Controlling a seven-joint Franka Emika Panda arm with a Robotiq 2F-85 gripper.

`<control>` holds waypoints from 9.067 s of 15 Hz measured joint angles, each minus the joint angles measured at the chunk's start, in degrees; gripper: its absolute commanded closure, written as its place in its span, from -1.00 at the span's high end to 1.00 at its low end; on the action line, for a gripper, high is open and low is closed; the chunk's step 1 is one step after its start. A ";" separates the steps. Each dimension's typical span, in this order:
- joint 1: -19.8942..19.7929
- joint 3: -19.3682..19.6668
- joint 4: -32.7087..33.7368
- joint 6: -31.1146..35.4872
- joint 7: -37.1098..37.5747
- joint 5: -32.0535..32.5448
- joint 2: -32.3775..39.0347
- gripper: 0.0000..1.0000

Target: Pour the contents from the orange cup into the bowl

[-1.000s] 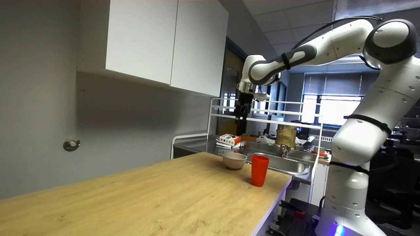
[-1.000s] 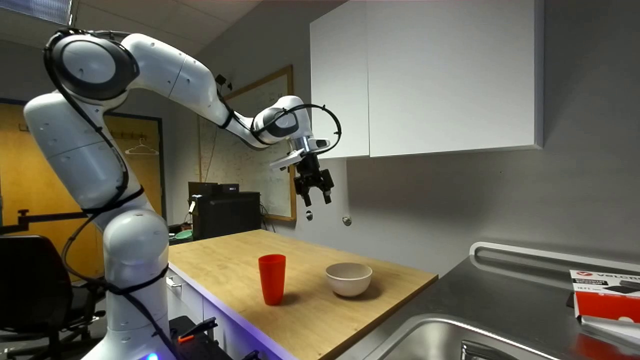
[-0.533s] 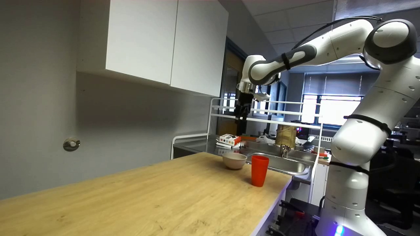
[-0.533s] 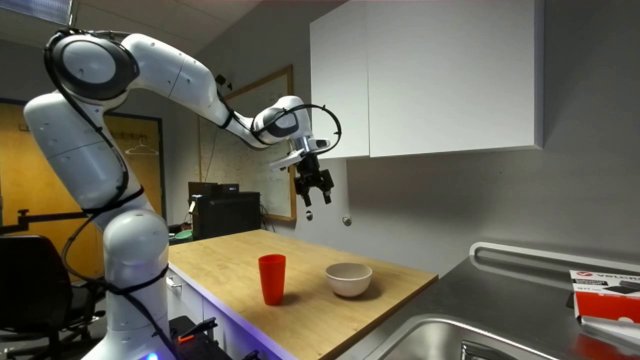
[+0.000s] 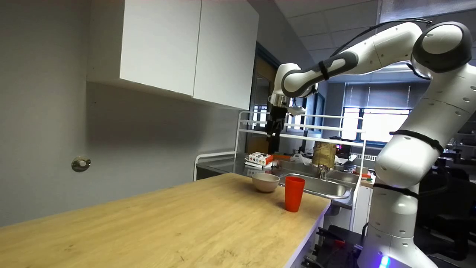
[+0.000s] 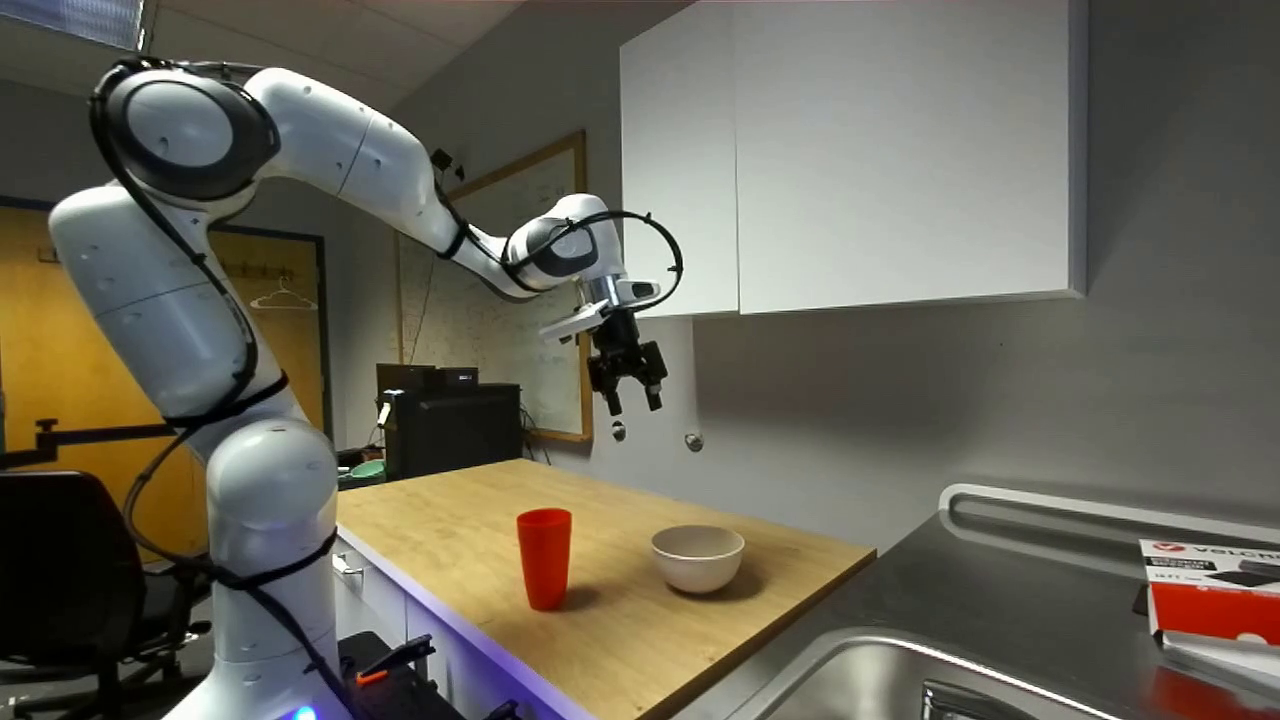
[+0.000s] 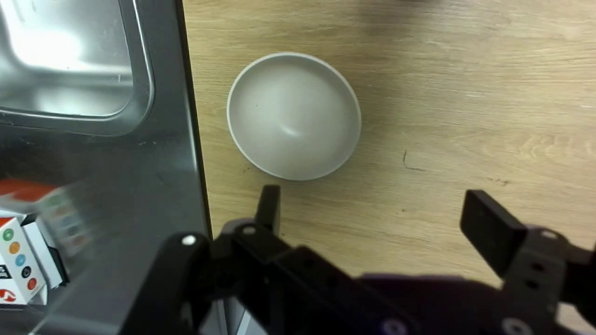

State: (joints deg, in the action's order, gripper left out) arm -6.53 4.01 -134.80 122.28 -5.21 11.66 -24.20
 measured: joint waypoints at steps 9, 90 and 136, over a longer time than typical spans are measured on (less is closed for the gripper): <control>-0.01 0.11 -3.25 -1.00 0.05 0.00 0.27 1.00; 1.82 3.19 24.15 -21.16 -24.51 -20.95 22.18 -0.98; -22.88 12.78 26.19 -54.57 -60.89 -83.73 51.72 -0.98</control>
State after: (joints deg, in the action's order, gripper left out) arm -29.41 16.79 -108.60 67.71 -66.10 -72.07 27.52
